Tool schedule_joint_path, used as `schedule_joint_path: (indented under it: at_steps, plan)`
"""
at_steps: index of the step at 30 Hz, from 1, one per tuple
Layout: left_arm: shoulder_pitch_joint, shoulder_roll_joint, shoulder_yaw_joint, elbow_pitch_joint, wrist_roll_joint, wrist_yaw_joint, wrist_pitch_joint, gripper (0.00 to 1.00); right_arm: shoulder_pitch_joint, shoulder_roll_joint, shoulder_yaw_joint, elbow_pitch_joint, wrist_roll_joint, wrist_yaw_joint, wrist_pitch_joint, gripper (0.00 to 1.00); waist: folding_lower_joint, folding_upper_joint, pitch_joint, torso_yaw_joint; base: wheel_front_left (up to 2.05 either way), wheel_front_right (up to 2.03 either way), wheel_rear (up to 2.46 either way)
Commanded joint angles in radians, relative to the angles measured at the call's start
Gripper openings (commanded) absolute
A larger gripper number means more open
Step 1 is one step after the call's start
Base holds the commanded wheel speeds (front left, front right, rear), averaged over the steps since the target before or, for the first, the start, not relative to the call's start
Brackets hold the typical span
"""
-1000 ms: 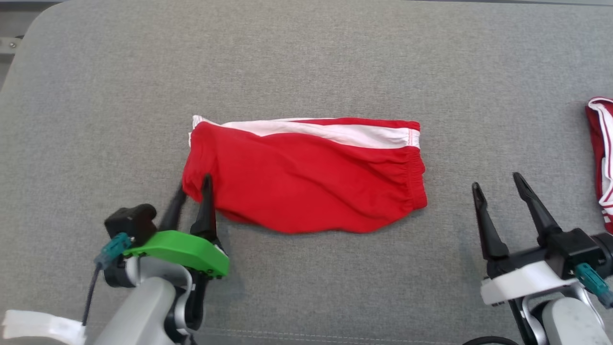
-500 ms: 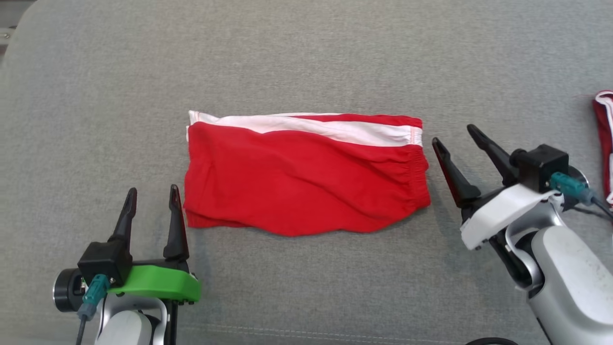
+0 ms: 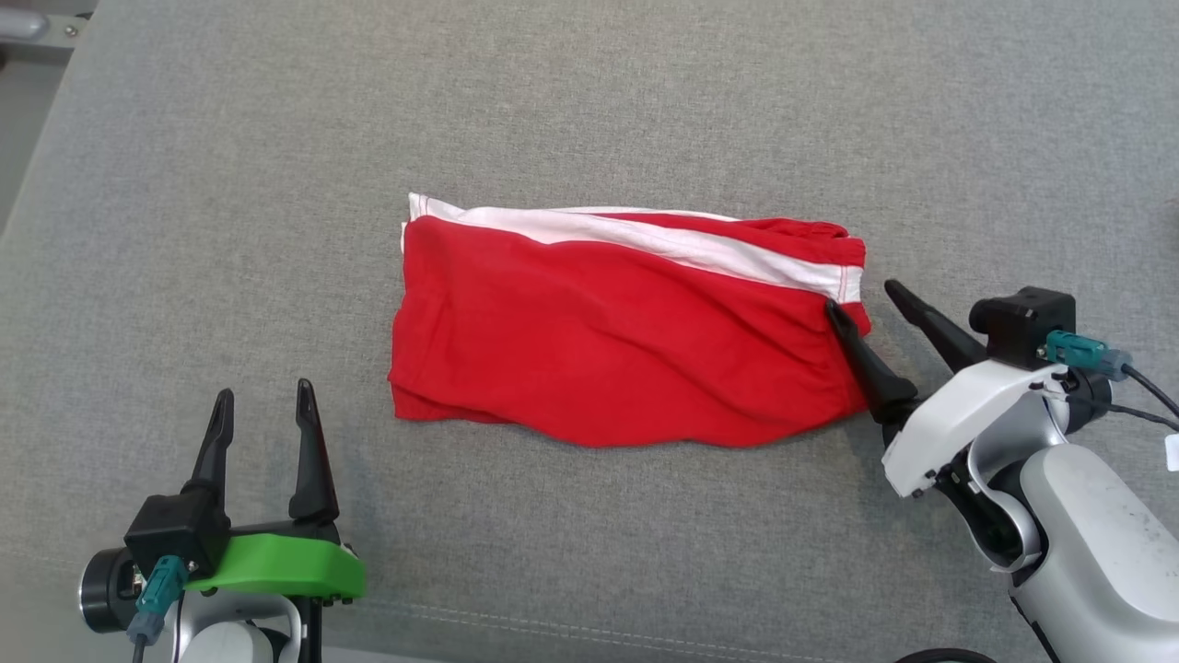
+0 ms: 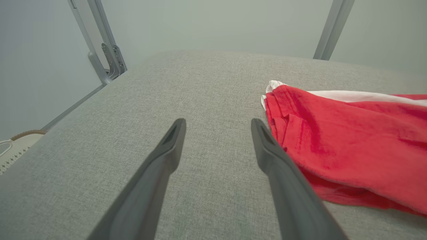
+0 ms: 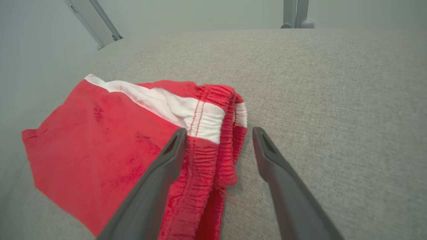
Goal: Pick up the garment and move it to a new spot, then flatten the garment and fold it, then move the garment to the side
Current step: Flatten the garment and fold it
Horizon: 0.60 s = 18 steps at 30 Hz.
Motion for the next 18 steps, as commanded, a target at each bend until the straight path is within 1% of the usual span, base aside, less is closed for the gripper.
schedule_joint_path:
  at_steps: [1, 6, 10, 12, 16, 17, 18]
  plan:
    - [0.008, -0.007, 0.009, 0.002, 0.010, -0.010, -0.002, 1.00, 0.004, -0.009, 0.003, 0.005, 0.002, -0.001, 0.011, 1.00, 0.0000, -0.0001, 0.006, -0.003, 0.00, 0.00, 0.00]
    - [-0.015, -0.032, 0.037, -0.003, 0.033, -0.051, -0.002, 1.00, -0.023, -0.007, 0.021, 0.028, 0.014, -0.001, 0.073, 1.00, 0.0000, -0.0001, 0.024, -0.005, 0.00, 0.00, 0.00]
    - [-0.029, -0.046, 0.058, 0.000, 0.042, -0.085, -0.002, 1.00, -0.060, -0.007, 0.030, 0.044, 0.057, -0.001, 0.152, 1.00, 0.0000, -0.0001, 0.033, 0.004, 0.00, 0.00, 0.00]
    - [-0.037, -0.053, 0.070, -0.001, 0.039, -0.103, -0.002, 1.00, -0.069, 0.006, 0.024, 0.067, 0.101, -0.001, 0.207, 1.00, 0.0000, -0.0001, 0.033, 0.012, 0.00, 0.00, 0.00]
    - [-0.043, -0.059, 0.077, 0.007, 0.038, -0.141, -0.002, 1.00, -0.088, 0.034, 0.030, 0.121, 0.217, -0.001, 0.362, 1.00, 0.0000, -0.0001, 0.028, 0.025, 0.00, 0.00, 0.00]
    - [-0.043, -0.060, 0.077, 0.007, 0.036, -0.149, -0.002, 1.00, -0.091, 0.045, 0.027, 0.135, 0.249, -0.001, 0.394, 0.98, 0.0000, -0.0001, 0.025, 0.026, 0.00, 0.00, 0.00]
    - [-0.043, -0.060, 0.078, 0.008, 0.035, -0.156, -0.002, 1.00, -0.095, 0.051, 0.019, 0.149, 0.274, -0.001, 0.420, 0.41, 0.0000, -0.0001, 0.023, 0.026, 0.00, 0.00, 0.00]
